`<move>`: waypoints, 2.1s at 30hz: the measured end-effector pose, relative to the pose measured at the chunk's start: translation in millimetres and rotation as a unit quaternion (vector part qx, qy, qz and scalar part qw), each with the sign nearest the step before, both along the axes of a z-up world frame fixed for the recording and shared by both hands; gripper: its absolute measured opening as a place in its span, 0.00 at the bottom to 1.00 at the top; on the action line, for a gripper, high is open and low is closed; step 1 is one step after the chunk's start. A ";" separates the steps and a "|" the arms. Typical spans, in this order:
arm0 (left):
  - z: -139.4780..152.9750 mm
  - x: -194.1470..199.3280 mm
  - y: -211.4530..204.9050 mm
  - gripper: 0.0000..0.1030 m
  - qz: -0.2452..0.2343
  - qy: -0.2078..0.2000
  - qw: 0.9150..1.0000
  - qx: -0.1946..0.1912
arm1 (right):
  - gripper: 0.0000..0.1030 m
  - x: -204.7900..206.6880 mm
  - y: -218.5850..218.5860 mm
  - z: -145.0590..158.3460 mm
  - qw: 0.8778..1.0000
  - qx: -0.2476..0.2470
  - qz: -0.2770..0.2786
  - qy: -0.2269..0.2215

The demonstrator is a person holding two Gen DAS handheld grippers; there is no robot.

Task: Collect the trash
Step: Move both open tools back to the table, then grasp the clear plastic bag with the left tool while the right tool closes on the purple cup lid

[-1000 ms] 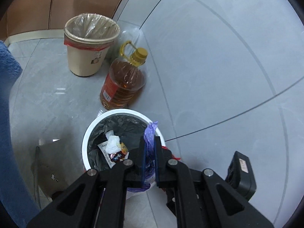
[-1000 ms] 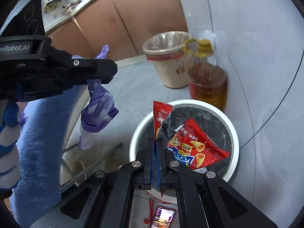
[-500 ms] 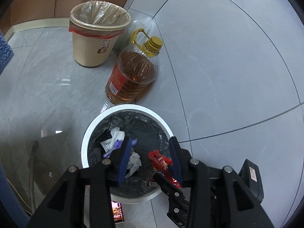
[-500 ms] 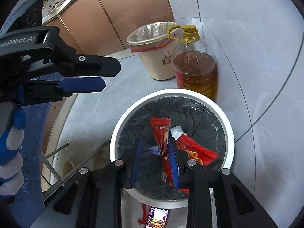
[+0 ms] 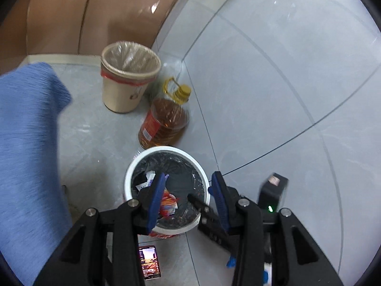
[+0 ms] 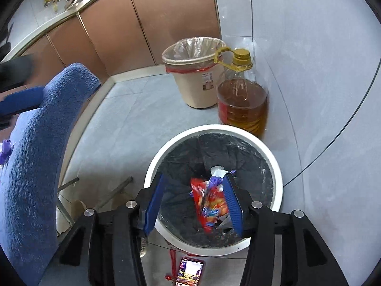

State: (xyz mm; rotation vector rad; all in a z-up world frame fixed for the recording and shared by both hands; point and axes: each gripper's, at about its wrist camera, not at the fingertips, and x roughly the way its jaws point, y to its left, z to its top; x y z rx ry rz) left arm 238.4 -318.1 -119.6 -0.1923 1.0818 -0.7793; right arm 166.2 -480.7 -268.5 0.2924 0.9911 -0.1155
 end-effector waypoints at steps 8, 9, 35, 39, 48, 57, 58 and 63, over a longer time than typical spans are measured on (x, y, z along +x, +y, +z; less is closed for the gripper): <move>48.4 -35.2 78.4 0.39 0.032 -0.046 0.998 -0.008 | 0.54 -4.8 10.7 36.8 1.000 -0.006 -0.008 -0.011; 52.0 -39.8 88.1 0.39 0.037 -0.051 0.998 -0.005 | 0.54 -7.4 17.2 44.7 1.000 -0.008 0.000 -0.016; 125.5 -191.5 407.1 0.53 0.189 -0.193 0.958 0.092 | 0.69 -122.6 246.5 246.7 0.949 -0.015 0.240 -0.205; 118.2 -198.6 450.8 0.54 0.213 -0.189 0.952 0.113 | 0.73 -128.5 276.7 250.9 0.939 -0.008 0.270 -0.212; 68.8 -189.6 484.7 0.54 0.207 -0.152 0.957 0.138 | 0.79 -121.1 334.3 233.9 0.924 -0.001 0.330 -0.193; 13.0 -158.5 468.5 0.54 0.169 -0.113 0.962 0.182 | 0.84 -90.1 373.8 193.6 0.914 -0.001 0.375 -0.154; 7.4 -155.2 469.3 0.54 0.167 -0.110 0.962 0.186 | 0.85 -85.9 379.8 187.6 0.912 -0.003 0.382 -0.149; -10.3 -142.7 467.8 0.54 0.155 -0.101 0.964 0.192 | 0.88 -66.7 410.3 163.6 0.902 -0.012 0.414 -0.124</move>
